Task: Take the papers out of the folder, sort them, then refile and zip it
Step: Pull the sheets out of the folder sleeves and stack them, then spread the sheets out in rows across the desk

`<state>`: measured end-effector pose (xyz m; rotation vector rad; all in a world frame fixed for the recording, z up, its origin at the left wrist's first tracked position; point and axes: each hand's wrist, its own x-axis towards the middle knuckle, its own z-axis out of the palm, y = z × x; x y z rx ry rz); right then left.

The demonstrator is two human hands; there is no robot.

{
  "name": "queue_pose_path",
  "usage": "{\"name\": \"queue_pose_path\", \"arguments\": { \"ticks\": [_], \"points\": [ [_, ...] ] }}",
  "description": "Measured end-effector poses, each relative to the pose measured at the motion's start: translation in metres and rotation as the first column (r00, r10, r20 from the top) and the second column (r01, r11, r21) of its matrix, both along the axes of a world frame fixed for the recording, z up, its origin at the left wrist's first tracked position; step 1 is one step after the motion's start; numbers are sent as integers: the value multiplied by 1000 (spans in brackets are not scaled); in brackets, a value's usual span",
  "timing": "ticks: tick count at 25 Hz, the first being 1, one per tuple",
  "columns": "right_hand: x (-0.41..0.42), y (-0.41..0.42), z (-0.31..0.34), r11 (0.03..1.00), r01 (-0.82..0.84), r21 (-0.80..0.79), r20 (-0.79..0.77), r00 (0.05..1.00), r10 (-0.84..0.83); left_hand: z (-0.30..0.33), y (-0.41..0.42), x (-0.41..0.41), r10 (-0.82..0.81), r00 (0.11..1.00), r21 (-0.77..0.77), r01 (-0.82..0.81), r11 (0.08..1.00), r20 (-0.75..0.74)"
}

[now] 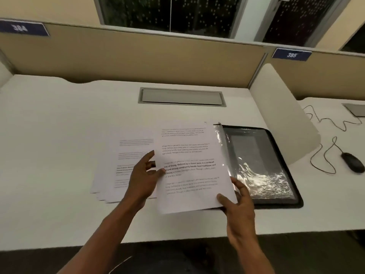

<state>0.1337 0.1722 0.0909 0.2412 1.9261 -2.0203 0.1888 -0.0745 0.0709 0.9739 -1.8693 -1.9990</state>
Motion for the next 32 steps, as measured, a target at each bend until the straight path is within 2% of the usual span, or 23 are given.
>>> {"name": "queue_pose_path", "arguments": {
  "ticks": [4, 8, 11, 14, 18, 21, 23, 28, 30, 32],
  "points": [
    [4, -70, -33, 959, -219, 181, -74, 969, 235, -30, -70, 22, 85, 988, -184, -60, 981, 130],
    [8, -133, -62, 884, -307, 353, -118, 922, 368, -56, -117, 32, 181, 954, -328, -97, 940, 238],
    [8, -164, -83, 803, -374, 464, -130, 868, 480, -69, -141, 32, 175, 945, -408, -50, 912, 276],
    [13, -180, -96, 690, -386, 612, -107, 825, 556, -82, -153, 36, 160, 947, -488, -4, 873, 280],
    [19, -184, -105, 618, -283, 734, -179, 796, 578, -103, -156, 47, 297, 895, -627, -25, 779, 332],
    [11, -191, -100, 588, -311, 747, -168, 767, 619, -110, -161, 49, 352, 824, -612, -8, 791, 444],
    [0, -202, -98, 554, -338, 761, -138, 750, 647, -110, -158, 45, 345, 820, -611, 7, 792, 456],
    [-27, -226, -104, 256, -313, 915, 23, 673, 740, -105, -140, 32, 290, 808, -605, 100, 790, 513],
    [-27, -230, -107, 203, -310, 929, 35, 620, 784, -100, -135, 28, 294, 815, -588, 71, 806, 500],
    [-25, -234, -110, 195, -343, 919, 40, 572, 819, -95, -135, 25, 318, 825, -538, -21, 843, 466]
  ]
}}
